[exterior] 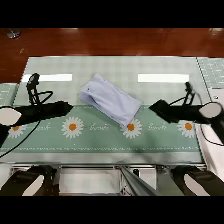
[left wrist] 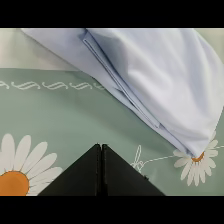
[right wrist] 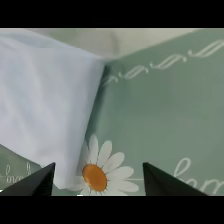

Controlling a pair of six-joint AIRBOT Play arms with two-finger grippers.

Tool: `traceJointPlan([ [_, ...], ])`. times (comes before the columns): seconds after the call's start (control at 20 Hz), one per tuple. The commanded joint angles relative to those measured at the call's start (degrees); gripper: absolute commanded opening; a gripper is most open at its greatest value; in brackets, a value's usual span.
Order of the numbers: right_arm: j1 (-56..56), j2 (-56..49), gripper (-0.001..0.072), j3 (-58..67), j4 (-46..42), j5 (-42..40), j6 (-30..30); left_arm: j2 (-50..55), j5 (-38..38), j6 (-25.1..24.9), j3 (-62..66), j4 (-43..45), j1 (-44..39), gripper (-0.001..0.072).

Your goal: Fold the shirts.

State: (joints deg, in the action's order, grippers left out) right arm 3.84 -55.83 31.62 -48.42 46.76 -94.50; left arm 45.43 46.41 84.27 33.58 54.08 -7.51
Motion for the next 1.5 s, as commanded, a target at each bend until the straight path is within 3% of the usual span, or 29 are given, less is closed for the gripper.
traceJointPlan([
  [0.0, 5.9, -8.3, 0.0629, -2.3, 7.3, -5.1, 1.9, 1.7, -1.0, 0.0, 0.0, -0.2, -1.8, 0.0027],
  [0.15, 7.8, -18.3, 0.0628, 3.5, 12.0, -3.0, 6.4, 2.1, -1.0, 0.0, 0.0, -0.1, -2.2, 0.0027],
  [0.4, 11.2, -31.8, 0.0576, 17.0, 12.9, 1.4, 7.2, 2.1, -1.0, 0.0, 0.0, -0.1, -2.2, 0.0026],
  [0.45, 11.6, -33.9, 0.0457, 20.1, 12.9, 2.3, 7.2, 2.1, -1.0, 0.0, 0.0, -0.1, -2.2, 0.0027],
  [0.5, 11.7, -35.8, 0.0212, 23.8, 13.0, 4.2, 8.2, 2.1, -1.0, 0.0, 0.0, -0.1, -2.2, 0.0027],
  [0.55, 11.7, -37.1, 0.0029, 27.7, 13.5, 6.7, 11.4, 2.1, -1.0, 0.0, 0.0, -0.1, -2.2, 0.0027],
  [0.65, 11.2, -37.7, 0.0028, 37.4, 11.2, 12.8, 14.0, 2.1, -0.9, 0.0, 0.0, -0.1, -2.2, 0.0027],
  [0.9, 7.6, -37.5, 0.0027, 68.2, -8.8, 32.8, 5.2, 2.1, -0.8, 0.0, 0.0, -0.1, -2.2, 0.0027],
  [1.1, 2.2, -37.4, 0.0027, 85.9, -14.7, 47.1, 2.1, 2.1, -0.7, -0.2, 0.0, -0.1, -2.2, 0.0027],
  [1.35, -10.2, -31.2, 0.0027, 86.7, -21.8, 59.7, -2.3, 2.1, 1.8, -0.2, 0.0, -0.1, -2.2, 0.0027],
  [1.45, -16.2, -26.6, 0.0027, 83.6, -23.4, 59.6, -4.2, 2.1, 1.7, -0.2, 0.0, -0.1, -2.2, 0.0028],
])
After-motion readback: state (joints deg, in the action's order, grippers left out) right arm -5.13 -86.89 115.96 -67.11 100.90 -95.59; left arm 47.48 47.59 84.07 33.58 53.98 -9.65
